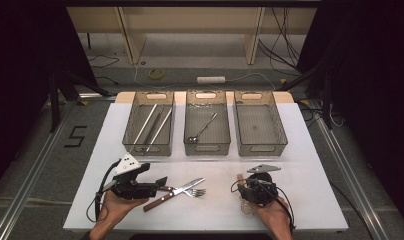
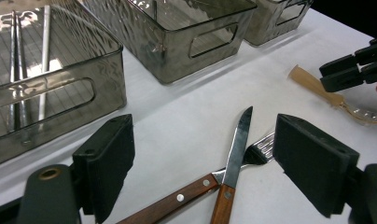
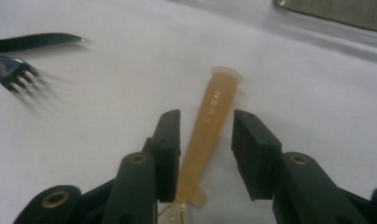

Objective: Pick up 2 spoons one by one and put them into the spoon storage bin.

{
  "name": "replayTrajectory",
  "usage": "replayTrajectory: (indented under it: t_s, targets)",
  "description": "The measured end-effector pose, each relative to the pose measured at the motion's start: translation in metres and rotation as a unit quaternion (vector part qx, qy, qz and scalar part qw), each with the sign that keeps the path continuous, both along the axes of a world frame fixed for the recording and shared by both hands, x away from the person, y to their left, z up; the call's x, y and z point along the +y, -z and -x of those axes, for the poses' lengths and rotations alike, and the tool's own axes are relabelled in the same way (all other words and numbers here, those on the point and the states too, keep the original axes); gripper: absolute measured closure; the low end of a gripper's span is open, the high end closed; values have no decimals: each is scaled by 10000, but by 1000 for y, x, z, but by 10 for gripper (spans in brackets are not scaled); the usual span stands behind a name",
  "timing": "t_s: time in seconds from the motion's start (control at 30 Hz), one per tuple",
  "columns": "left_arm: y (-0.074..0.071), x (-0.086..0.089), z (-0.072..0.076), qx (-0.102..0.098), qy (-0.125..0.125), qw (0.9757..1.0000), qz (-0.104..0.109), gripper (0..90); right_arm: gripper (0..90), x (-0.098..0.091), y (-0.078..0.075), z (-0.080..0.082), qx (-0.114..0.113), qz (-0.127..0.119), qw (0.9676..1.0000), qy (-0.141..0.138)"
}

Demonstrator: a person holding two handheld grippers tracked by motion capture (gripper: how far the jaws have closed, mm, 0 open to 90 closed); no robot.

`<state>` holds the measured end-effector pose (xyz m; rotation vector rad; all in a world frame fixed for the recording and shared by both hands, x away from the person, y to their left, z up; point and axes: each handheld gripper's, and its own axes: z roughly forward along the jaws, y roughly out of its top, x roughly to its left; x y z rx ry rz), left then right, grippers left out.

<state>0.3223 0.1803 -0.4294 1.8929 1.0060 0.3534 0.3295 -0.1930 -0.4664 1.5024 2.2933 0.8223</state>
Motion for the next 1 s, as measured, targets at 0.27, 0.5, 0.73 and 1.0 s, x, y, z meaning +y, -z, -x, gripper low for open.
replayTrajectory:
  t_s: [0.27, 0.5, 0.73, 1.0]
  targets:
    - [0, -1, 3, -30, 32, 10000, -2, 202, 670, 4, 6, 0, 106, 119, 9999, -34]
    - [0, -2, 4, -33, 38, 10000, 6, 201, 685, 7, 9, 1, 128, 240, 9996, -18]
    - [0, -4, 5, -22, 64, 10000, -28, 201, 723, 10, 10, 1, 86, 312, 9995, 41]
    - [-1, -3, 4, -16, 44, 10000, 3, 204, 777, 7, 9, 0, 109, 232, 9996, 156]
